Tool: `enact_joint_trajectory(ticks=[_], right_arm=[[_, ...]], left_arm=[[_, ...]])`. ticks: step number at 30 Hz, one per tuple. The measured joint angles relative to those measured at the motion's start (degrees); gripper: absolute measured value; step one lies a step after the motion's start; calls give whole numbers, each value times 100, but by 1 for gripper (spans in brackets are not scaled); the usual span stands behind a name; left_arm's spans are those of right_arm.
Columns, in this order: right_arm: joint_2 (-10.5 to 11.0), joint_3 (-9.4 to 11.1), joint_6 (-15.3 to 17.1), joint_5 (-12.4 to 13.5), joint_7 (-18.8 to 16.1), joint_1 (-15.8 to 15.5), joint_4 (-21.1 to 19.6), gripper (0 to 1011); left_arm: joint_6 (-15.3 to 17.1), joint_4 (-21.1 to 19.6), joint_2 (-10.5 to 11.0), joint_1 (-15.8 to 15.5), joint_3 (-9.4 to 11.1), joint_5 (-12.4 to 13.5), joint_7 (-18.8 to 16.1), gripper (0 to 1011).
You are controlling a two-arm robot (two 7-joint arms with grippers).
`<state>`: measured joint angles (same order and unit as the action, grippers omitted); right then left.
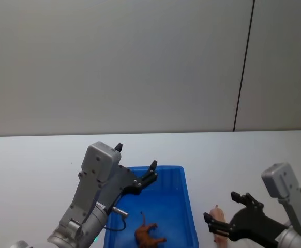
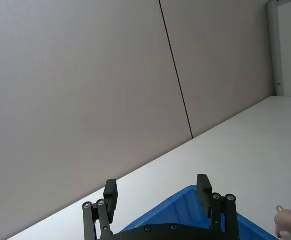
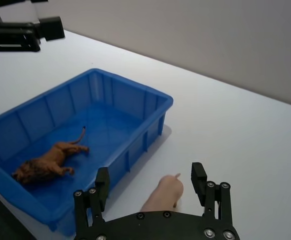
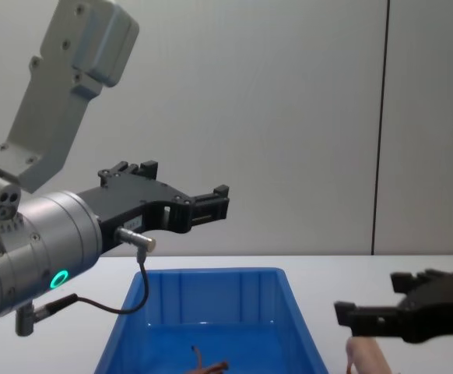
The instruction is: Pick up the two dolls from the table and place them into the box.
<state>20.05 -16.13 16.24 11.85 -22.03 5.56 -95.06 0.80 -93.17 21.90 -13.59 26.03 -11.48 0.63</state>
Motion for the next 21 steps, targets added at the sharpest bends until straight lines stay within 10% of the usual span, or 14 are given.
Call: enact_joint_trajectory(ticks=[21], right_arm=[[21,-29,505,295,182,-190,276,976]], left_arm=[[0,0,0,0,0,0,0,1006]])
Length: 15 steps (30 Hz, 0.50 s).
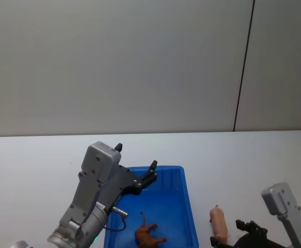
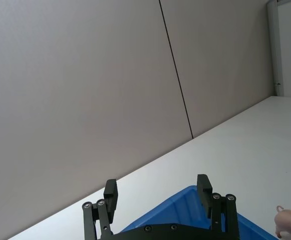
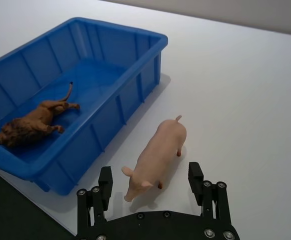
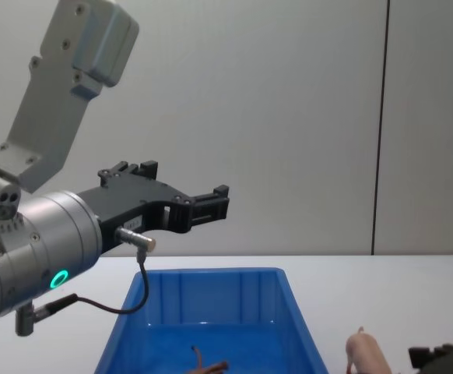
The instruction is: Pick up the two dolls from the table and place them into the box.
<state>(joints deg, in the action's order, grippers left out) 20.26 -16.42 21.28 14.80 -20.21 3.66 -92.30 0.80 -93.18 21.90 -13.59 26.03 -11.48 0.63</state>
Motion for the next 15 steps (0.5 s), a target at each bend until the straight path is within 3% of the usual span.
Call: enact_joint_trajectory(ticks=[11,15], right_arm=[[-102,-68,104,56,43,49,219,704],[-133,-88,94,63,79,60,270,535]], left_arm=[[0,0,0,0,0,0,0,1006],[0,0,0,0,0,0,0,1006]])
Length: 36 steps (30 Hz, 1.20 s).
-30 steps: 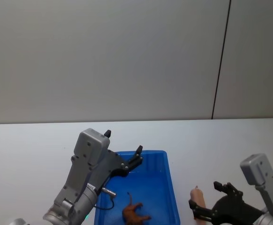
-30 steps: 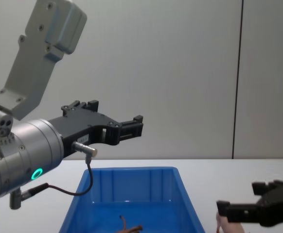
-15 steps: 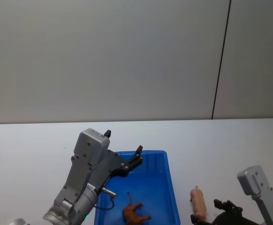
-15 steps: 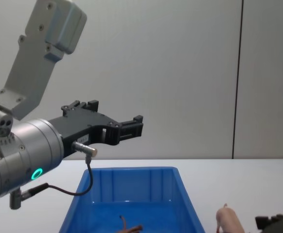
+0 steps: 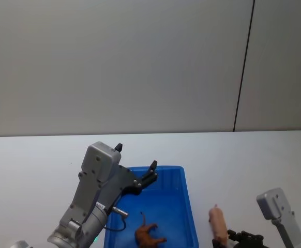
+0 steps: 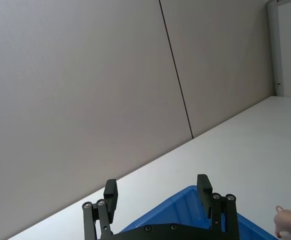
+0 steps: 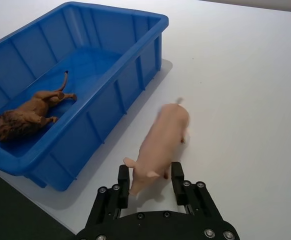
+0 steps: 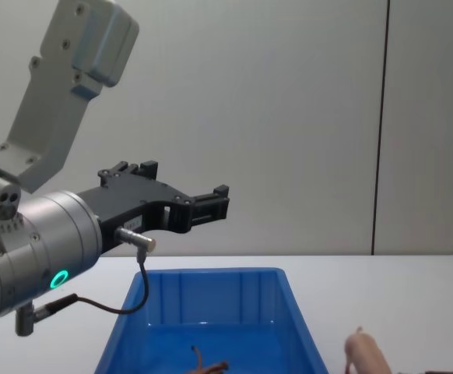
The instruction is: Pick up the two dolls from the table and place them into the box.
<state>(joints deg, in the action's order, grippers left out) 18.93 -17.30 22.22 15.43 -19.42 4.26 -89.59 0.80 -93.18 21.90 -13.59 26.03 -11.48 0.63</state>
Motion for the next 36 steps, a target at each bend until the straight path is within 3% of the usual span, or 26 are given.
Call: enact_joint_trajectory(ticks=[10,25,36], right_arm=[[-38,-29,-243,-99,241,-11,-6,255],[-77,-55,-750,-494,671,-20,-472,250],[-227,-96,-779,-601,512,207,-744,250]], left_arm=[[0,0,0,0,0,0,0,1006],[0,0,0,0,0,0,0,1006],[0,0,0,0,0,0,0,1006]])
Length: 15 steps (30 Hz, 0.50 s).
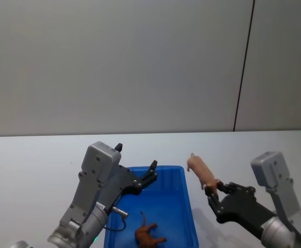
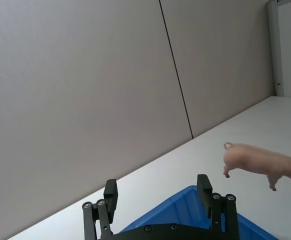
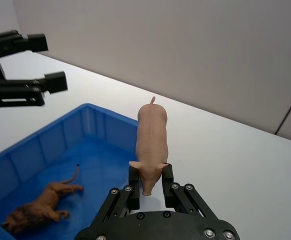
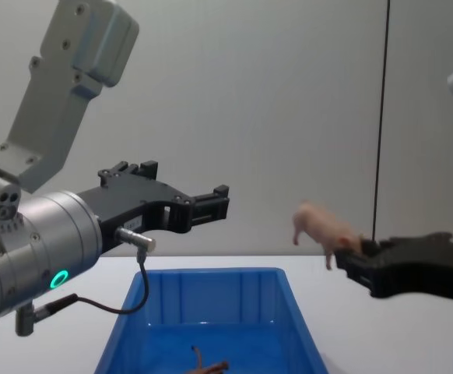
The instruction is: Pick up the two dolls from the table and place them into the box.
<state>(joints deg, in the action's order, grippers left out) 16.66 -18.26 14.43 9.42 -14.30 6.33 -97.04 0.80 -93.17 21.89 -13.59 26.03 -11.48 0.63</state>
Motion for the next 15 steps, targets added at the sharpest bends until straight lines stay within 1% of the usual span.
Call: enact_joint_trajectory(ticks=[2,5,6,11,12,13,14,15], right_arm=[[-31,-9,43,0,-50,48,0,250],[-135,-40,185,0,-197,187,56,250],[-135,-40,185,0,-197,187,56,250],[-306,-105,428,-4,-436,412,285,268],[-306,-105,428,-4,-436,412,285,286],[-348,-125,467,-8,-502,469,358,363],[-366,-134,482,-11,-536,492,390,363],[-401,-154,507,-19,-616,535,455,426]], left_arm=[[0,0,0,0,0,0,0,1006],[0,0,0,0,0,0,0,1006],[0,0,0,0,0,0,0,1006],[0,0,0,0,0,0,0,1006],[0,0,0,0,0,0,0,1006],[0,0,0,0,0,0,0,1006],[0,0,0,0,0,0,0,1006],[0,0,0,0,0,0,0,1006]])
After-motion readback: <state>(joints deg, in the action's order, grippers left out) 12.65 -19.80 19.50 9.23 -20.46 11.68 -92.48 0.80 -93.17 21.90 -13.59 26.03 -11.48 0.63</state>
